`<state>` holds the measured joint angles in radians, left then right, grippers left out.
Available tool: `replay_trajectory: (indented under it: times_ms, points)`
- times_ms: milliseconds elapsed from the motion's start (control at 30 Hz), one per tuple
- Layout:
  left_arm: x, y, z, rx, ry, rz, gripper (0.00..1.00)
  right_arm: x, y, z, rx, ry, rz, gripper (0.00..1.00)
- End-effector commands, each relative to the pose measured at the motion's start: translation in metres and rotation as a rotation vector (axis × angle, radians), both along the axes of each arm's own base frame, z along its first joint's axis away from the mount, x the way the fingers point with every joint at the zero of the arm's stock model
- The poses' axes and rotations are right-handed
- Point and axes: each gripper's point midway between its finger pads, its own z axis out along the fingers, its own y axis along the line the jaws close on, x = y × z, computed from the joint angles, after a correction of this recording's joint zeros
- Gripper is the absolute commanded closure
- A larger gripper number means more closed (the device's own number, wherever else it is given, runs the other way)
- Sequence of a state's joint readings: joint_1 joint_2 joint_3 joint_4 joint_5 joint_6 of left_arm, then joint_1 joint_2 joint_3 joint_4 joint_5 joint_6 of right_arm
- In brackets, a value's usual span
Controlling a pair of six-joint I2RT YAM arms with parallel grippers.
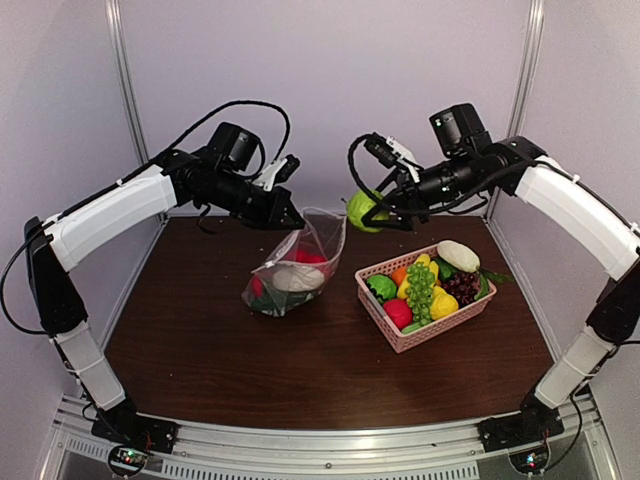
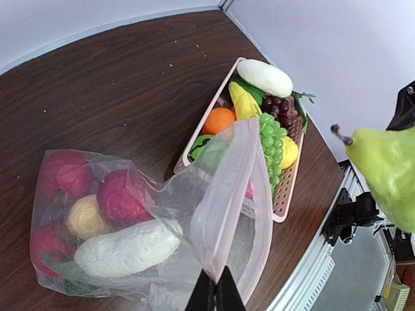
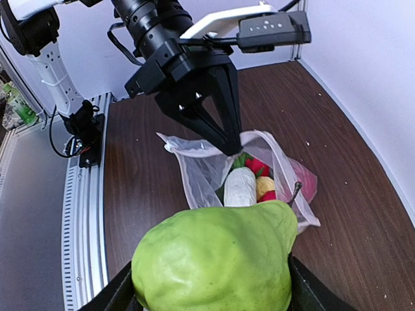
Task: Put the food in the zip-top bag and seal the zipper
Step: Place the fake fruit in the zipper food storage bag.
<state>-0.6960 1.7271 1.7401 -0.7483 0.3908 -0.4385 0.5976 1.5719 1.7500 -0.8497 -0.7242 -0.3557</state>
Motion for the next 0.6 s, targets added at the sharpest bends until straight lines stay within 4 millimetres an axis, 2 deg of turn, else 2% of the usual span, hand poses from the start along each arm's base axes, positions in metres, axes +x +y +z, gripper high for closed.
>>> replay_trajectory:
  times_ms: [0, 100, 233, 400, 467, 567]
  points:
    - [0.0, -0.008, 0.016, -0.062, -0.022, -0.009, 1.0, 0.002, 0.043, 0.005, 0.067, 0.06, 0.074, 0.5]
    - [-0.001, -0.006, 0.022, -0.069, -0.031, -0.006, 1.0, 0.007, 0.062, -0.007, 0.051, 0.082, 0.093, 0.5]
    - [-0.004, -0.004, 0.031, -0.078, -0.039, -0.009, 1.0, 0.019, 0.079, -0.03, 0.012, 0.107, 0.088, 0.5]
    - [-0.007, -0.001, 0.038, -0.087, -0.049, -0.007, 1.0, 0.03, 0.087, -0.049, -0.041, 0.096, 0.062, 0.5]
    - [-0.008, -0.001, 0.039, -0.089, -0.049, -0.006, 1.0, 0.024, 0.09, -0.055, -0.068, 0.086, 0.087, 0.49]
    - [-0.006, 0.001, 0.037, -0.08, -0.051, 0.006, 1.0, -0.002, 0.093, -0.051, -0.079, 0.077, 0.17, 0.48]
